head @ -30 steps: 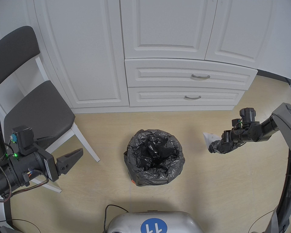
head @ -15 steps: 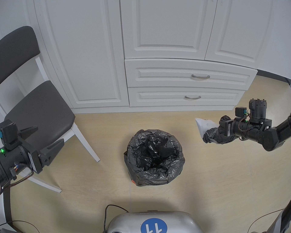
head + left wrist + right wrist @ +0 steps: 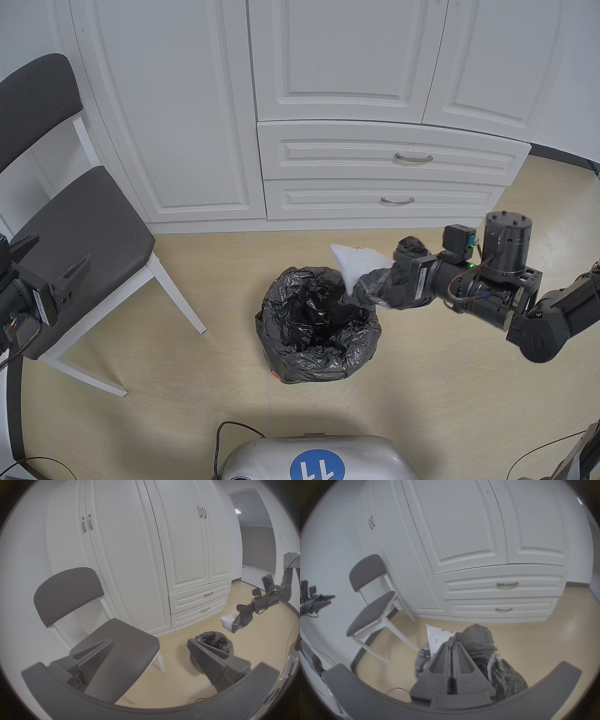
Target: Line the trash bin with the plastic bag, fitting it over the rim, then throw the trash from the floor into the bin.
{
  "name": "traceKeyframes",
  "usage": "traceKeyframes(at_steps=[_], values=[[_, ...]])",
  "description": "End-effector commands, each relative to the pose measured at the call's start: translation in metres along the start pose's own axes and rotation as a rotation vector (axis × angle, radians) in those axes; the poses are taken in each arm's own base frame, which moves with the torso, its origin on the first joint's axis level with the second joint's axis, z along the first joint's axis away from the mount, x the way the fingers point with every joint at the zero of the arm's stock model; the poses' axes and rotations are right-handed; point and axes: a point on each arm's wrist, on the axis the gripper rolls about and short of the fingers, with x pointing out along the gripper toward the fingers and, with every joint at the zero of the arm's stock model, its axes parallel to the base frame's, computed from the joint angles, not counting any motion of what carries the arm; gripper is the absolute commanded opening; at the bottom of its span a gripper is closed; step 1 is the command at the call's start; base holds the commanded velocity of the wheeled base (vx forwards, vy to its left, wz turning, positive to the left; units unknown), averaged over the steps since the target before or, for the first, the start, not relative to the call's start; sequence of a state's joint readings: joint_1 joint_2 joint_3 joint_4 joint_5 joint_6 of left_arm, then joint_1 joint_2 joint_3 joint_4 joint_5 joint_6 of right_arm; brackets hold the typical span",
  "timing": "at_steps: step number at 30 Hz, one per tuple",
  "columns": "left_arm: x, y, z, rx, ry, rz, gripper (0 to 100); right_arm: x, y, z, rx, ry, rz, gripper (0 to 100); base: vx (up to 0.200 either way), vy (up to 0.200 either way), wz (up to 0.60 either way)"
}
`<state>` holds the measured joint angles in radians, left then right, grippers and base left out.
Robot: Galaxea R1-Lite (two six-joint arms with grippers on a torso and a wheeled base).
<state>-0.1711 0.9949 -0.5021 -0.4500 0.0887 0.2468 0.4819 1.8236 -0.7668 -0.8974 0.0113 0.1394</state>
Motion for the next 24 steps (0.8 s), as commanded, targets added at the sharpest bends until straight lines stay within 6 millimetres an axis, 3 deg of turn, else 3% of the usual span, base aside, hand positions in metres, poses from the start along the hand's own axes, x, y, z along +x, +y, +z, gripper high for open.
traceKeyframes(at_steps=[1,7,9,13,16,24], values=[[-0.01,0.007,0.001,0.038,-0.032,0.056,100,0.021,0.047,-0.02,0.119,0.055,0.101,0,0.0,0.0,0.0],[-0.013,0.008,0.003,0.042,-0.046,0.068,100,0.063,0.06,-0.029,0.298,0.066,0.046,0,0.0,0.0,0.0],[-0.013,0.008,0.003,0.042,-0.046,0.068,100,0.069,0.062,-0.029,0.338,0.082,0.036,0,0.0,0.0,0.0],[-0.013,0.008,0.003,0.042,-0.044,0.068,100,0.097,0.073,-0.013,0.599,0.216,-0.045,0,0.0,0.0,0.0],[-0.013,0.009,0.004,0.041,-0.048,0.07,100,0.114,0.07,-0.008,0.698,0.294,-0.123,0,0.0,0.0,0.0],[-0.013,0.009,0.004,0.04,-0.047,0.07,100,0.13,0.065,-0.023,0.693,0.449,-0.234,0,0.0,0.0,0.0]])
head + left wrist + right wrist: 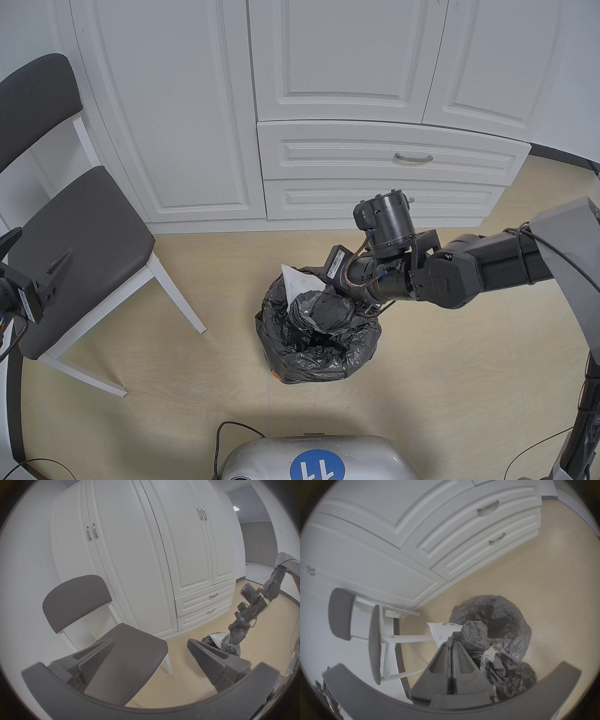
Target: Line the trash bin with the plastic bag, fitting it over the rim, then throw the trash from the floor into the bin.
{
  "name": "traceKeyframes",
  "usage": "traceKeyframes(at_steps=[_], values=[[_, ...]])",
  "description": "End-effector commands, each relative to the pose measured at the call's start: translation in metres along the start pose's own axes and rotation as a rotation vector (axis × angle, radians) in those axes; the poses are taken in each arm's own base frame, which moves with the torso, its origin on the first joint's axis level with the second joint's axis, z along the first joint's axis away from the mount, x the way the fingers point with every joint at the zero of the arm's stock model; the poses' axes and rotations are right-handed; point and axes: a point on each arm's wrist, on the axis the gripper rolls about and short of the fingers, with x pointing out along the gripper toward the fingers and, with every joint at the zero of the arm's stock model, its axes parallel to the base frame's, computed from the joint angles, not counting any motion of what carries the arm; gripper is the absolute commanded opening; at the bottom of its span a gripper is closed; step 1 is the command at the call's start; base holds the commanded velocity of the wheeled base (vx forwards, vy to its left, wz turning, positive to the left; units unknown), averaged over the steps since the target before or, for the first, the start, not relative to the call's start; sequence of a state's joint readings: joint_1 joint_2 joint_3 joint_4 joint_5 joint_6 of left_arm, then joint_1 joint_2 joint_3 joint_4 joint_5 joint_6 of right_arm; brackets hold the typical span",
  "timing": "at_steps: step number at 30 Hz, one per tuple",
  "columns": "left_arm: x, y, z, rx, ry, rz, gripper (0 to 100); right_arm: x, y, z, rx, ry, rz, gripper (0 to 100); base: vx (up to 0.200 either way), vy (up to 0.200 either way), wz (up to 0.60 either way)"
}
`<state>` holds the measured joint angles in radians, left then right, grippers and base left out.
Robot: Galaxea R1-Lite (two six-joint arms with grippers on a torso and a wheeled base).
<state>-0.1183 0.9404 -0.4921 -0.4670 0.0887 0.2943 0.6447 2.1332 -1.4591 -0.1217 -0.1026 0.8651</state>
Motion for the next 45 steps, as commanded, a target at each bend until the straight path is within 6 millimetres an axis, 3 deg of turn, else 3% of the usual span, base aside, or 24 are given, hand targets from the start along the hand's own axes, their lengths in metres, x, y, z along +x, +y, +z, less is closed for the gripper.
traceKeyframes(at_steps=[1,12,17,29,37,45], values=[[0.0,0.0,0.001,-0.001,-0.002,0.003,100,0.037,-0.004,-0.005,0.063,0.059,-0.09,0,0.0,0.0,0.0],[-0.001,0.001,0.001,-0.002,-0.006,0.004,100,0.082,-0.033,-0.017,0.067,0.088,-0.167,0,0.0,0.0,0.0],[-0.001,0.001,0.001,-0.002,-0.006,0.004,100,0.093,-0.042,-0.016,0.068,0.095,-0.196,0,0.0,0.0,0.0],[-0.002,0.001,0.002,-0.002,-0.012,0.006,100,0.086,-0.047,-0.018,-0.032,0.189,-0.286,0,0.0,0.0,0.0],[-0.002,0.001,0.002,-0.002,-0.012,0.006,100,0.111,-0.054,-0.027,-0.01,0.186,-0.287,0,0.0,0.0,0.0],[-0.002,0.001,0.002,-0.003,-0.014,0.006,100,0.121,-0.047,-0.004,0.159,0.058,-0.265,0,0.0,0.0,0.0]])
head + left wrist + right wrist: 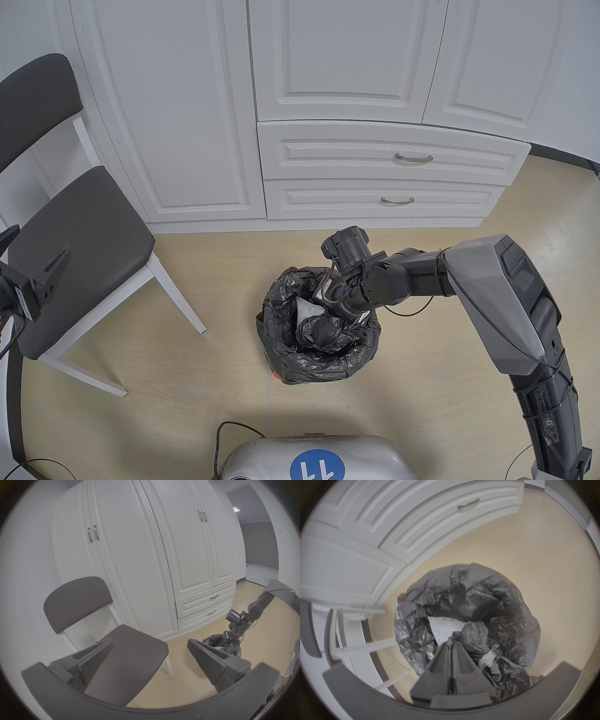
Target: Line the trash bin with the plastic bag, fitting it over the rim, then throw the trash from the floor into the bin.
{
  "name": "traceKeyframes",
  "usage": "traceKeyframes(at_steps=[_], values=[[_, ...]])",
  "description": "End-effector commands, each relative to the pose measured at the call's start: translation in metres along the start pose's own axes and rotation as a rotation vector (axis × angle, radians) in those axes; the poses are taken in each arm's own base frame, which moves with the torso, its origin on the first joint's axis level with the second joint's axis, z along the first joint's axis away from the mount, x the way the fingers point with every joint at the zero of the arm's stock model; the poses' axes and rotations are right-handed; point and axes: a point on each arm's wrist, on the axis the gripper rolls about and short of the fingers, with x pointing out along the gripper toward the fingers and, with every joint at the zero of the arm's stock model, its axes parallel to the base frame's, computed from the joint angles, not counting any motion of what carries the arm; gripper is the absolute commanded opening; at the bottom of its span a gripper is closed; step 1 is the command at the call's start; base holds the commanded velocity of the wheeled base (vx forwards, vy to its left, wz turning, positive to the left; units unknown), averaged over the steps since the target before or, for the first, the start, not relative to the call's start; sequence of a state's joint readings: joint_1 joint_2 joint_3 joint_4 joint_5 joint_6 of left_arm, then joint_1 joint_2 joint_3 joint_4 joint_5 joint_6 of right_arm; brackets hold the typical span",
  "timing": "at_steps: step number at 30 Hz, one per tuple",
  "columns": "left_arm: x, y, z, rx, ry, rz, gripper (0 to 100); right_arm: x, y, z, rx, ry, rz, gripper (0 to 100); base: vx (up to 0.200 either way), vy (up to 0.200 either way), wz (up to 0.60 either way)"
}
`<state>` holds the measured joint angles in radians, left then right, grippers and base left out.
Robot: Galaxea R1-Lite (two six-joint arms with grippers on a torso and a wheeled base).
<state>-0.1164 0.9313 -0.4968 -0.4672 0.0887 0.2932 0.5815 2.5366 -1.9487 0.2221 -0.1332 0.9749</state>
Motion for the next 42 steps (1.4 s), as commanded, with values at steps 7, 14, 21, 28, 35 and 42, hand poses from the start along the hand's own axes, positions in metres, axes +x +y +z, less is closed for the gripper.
traceKeyframes(at_steps=[7,14,21,28,35,42], values=[[0.0,0.0,0.0,0.0,0.001,0.0,100,0.027,-0.007,-0.001,0.099,-0.071,-0.012,0,0.0,0.0,0.0],[0.0,0.0,0.0,0.001,0.001,0.0,100,0.022,-0.001,-0.019,0.075,-0.024,-0.045,0,0.0,0.0,0.0],[-0.001,0.0,0.001,0.001,-0.005,0.002,100,-0.001,0.012,-0.017,0.062,-0.008,-0.029,0,0.0,0.0,0.0],[-0.004,0.001,0.003,0.0,-0.018,0.006,100,0.025,0.003,-0.023,0.045,0.0,-0.003,0,0.0,0.0,0.0],[-0.003,0.001,0.002,0.0,-0.017,0.005,100,0.032,-0.001,-0.032,-0.01,0.019,-0.027,0,0.0,0.0,0.0],[-0.003,0.001,0.002,0.0,-0.017,0.005,100,0.033,0.0,-0.03,-0.017,-0.001,-0.019,0,0.0,0.0,0.0]])
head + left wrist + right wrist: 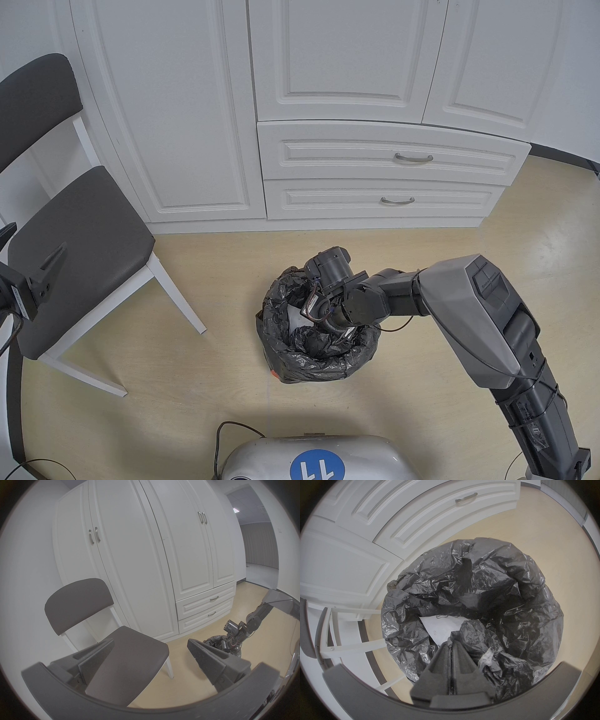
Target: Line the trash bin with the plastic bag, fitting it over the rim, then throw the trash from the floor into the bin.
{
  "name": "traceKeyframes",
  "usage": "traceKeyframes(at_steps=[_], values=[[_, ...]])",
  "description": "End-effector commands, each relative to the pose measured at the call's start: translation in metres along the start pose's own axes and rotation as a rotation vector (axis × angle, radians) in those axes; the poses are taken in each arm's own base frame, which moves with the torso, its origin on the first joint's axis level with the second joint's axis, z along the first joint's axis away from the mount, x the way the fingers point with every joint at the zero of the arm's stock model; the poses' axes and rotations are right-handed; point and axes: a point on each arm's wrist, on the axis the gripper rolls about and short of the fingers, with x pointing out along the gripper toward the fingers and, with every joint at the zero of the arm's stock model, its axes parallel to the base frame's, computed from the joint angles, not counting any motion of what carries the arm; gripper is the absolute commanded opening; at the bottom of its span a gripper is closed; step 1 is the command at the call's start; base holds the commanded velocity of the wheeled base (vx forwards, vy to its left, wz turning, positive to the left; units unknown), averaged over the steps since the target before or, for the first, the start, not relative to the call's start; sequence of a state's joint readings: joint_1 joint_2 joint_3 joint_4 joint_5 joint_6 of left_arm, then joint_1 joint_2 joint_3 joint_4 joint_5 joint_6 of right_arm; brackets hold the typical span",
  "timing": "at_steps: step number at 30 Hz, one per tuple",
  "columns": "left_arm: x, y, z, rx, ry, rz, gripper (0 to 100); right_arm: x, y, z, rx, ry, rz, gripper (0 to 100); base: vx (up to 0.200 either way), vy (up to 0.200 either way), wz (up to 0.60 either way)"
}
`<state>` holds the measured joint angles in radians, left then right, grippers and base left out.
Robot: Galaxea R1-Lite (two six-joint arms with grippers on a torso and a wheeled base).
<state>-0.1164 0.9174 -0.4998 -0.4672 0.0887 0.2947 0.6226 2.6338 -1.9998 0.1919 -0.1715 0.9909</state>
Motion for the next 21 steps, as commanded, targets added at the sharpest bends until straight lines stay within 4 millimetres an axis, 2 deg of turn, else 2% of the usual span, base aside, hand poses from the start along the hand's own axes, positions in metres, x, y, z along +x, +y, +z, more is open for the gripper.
traceKeyframes(at_steps=[1,6,7,21], values=[[0.0,0.0,0.0,0.0,-0.001,0.0,100,0.002,-0.001,-0.001,-0.001,0.001,-0.004,0,0.0,0.0,0.0],[0.0,0.0,0.0,0.0,-0.001,0.0,100,0.001,0.001,-0.001,0.002,-0.031,-0.002,0,0.0,0.0,0.0],[0.0,0.0,0.0,0.0,-0.001,0.0,100,0.0,0.003,0.002,0.007,-0.042,0.007,100,0.0,0.0,0.0],[0.0,0.0,0.0,0.0,-0.001,0.0,100,-0.009,0.017,0.022,0.146,-0.2,0.129,100,0.0,0.0,0.0]])
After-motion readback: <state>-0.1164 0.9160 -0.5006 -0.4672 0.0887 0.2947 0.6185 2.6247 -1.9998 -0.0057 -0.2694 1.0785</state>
